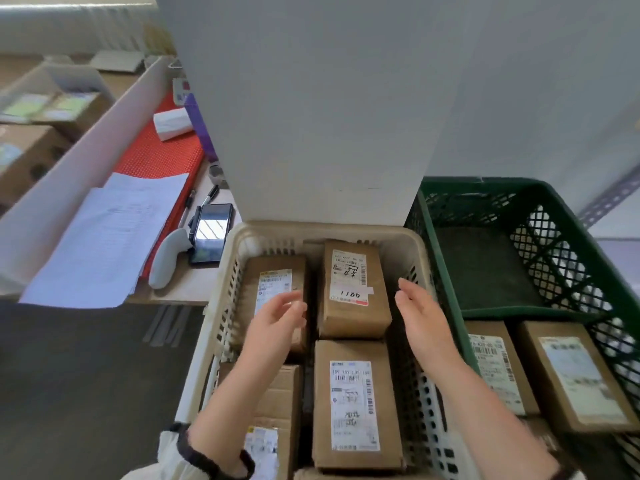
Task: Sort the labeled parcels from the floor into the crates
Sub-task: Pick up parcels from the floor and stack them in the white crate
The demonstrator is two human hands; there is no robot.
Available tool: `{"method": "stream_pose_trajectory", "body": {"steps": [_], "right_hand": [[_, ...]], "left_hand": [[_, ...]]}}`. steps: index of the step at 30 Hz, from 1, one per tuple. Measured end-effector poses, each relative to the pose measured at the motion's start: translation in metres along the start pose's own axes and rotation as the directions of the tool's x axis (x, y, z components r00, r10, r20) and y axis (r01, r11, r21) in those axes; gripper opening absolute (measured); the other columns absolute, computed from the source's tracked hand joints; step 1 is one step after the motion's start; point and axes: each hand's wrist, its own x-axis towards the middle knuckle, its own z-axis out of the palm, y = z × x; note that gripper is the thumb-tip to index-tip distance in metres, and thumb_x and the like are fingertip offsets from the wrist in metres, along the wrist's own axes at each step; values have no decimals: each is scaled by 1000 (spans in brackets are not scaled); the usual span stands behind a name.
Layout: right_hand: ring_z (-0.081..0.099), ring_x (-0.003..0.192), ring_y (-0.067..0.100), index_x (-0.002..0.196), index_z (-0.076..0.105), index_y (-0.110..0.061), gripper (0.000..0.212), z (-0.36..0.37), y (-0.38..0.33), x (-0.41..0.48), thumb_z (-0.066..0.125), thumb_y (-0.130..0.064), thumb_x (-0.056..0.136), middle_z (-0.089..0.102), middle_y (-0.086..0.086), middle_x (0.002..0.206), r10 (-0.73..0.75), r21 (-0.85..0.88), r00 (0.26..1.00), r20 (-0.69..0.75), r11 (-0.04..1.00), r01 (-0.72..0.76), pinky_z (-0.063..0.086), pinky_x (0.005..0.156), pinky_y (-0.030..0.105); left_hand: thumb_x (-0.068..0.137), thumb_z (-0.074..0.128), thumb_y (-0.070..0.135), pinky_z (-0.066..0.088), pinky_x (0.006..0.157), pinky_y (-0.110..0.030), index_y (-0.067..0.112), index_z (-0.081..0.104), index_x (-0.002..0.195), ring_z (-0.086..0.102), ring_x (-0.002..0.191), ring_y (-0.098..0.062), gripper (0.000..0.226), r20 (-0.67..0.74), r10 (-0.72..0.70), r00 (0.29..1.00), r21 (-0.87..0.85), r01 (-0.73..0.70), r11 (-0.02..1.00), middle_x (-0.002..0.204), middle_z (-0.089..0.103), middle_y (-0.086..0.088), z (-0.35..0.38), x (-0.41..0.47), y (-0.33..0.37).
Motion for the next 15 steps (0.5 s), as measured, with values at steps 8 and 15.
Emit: {"method": "stream_pose_trajectory", "body": {"steps": [8, 15], "right_hand": [[46, 113, 2, 133, 49, -24, 36, 10, -3, -98, 47, -23, 97, 53, -10, 128, -26, -127, 956, 294, 990, 65, 40, 92, 19], [48, 113, 5, 131, 50, -23, 34, 1, -20, -132, 47, -26, 97, 54, -10, 123, -97, -192, 922, 375, 965, 180, 39, 87, 19]], "left_hand": [[95, 51, 23, 48, 70, -19, 26, 64, 108, 67, 84, -7, 18, -85, -41, 996, 12, 42, 999, 92, 72, 8, -44, -115, -14], [96, 50, 22, 45, 66, -19, 22, 64, 111, 66, 85, -9, 20, -164, -10, 986, -46, 3, 999, 94, 71, 4, -48, -156, -5]]}}
